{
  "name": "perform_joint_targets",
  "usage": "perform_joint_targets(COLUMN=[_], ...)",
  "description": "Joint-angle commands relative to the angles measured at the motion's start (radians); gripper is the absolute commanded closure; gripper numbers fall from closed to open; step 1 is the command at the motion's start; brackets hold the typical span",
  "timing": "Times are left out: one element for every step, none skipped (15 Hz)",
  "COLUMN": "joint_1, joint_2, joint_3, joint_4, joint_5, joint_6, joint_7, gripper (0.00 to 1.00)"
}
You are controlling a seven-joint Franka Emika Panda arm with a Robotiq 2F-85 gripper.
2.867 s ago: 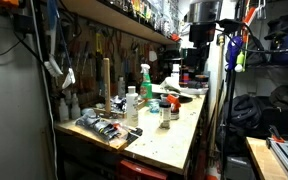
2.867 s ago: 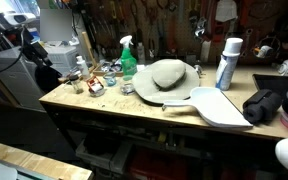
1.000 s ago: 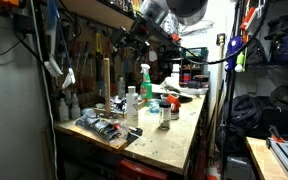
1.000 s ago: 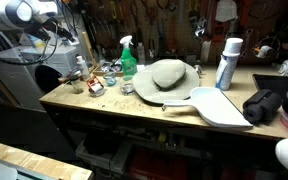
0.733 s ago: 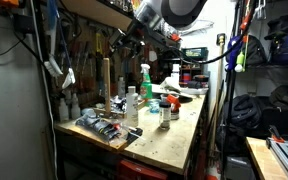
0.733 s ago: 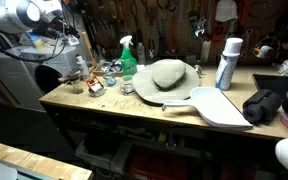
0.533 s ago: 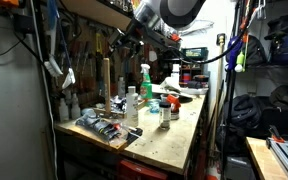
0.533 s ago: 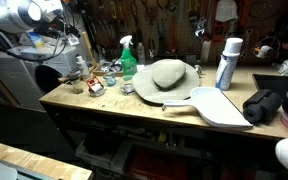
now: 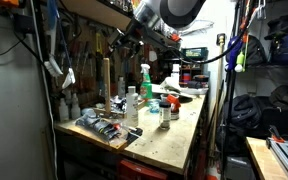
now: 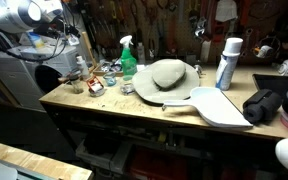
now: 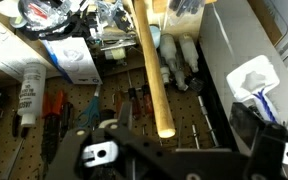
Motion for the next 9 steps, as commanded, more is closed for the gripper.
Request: perform_joint_targets(joint_1=[-0.028,-0.048,-0.040,-0.033,-0.029,-0.025,-0.021,-0.019,-0.019], joint_2=[0.033,0.046,0.061,0.076,0.089,0.105,0.117,0.128,0.137], joint_3=[0.007,0.011,0.008,0.006,0.008,0.010,0.012,0.012,0.009], joint_4=[0.020,0.029,0.043,0.052,0.058,0.069,0.079,0.085,0.094], joint_5=[-0.090,-0.155,-0.153,-0.148,-0.141,-0.135,-0.134,-0.138,-0.154], joint_6=[0.032,0.056,0.054,0.067,0.078,0.082,0.079,0.087,0.095], joint_7=[0.025,0.057,0.049,0.047,0.051,0.049,0.048,0.053,0.066], gripper=[0.00,0.00,0.00,0.00,0.00,0.00,0.00,0.00,0.00])
